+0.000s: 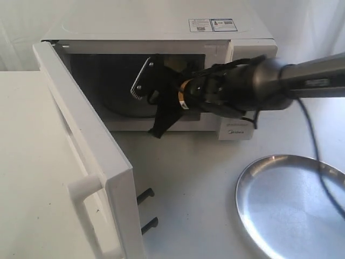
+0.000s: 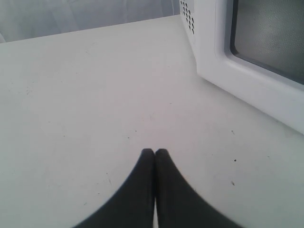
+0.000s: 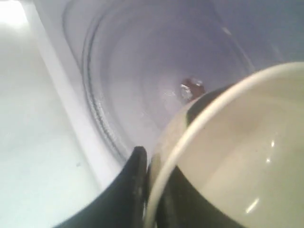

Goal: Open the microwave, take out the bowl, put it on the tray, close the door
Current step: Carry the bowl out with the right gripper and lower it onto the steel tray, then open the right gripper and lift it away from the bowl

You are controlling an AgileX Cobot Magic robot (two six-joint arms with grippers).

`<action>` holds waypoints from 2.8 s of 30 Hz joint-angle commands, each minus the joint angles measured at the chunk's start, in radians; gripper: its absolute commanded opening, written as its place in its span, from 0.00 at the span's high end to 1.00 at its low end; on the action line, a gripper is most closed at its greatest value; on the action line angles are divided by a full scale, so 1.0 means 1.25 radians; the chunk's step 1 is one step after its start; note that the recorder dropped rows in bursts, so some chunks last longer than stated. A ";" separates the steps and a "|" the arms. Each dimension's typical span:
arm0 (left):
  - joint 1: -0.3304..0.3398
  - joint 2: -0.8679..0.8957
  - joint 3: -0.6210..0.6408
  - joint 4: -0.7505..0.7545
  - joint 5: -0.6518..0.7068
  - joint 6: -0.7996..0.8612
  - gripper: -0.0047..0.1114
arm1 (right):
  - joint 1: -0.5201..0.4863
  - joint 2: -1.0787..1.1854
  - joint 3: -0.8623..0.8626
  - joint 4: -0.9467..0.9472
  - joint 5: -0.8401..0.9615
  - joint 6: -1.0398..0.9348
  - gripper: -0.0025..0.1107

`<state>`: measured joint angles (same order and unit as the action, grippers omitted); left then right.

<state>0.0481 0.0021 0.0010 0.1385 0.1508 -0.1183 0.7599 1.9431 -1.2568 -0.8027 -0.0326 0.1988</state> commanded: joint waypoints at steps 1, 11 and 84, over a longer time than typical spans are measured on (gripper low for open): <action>-0.001 -0.002 -0.001 -0.003 -0.001 -0.005 0.96 | 0.005 -0.195 0.176 0.002 0.004 0.151 0.98; -0.001 -0.002 -0.001 -0.003 -0.001 -0.005 0.96 | 0.071 -0.559 0.529 0.044 0.244 0.347 0.98; -0.001 -0.002 -0.001 -0.003 -0.001 -0.005 0.96 | 0.070 -0.842 0.632 -0.123 -0.546 0.522 0.98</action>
<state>0.0481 0.0021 0.0010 0.1385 0.1508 -0.1183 0.8476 0.8800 -0.4231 -0.9838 -0.6181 0.8883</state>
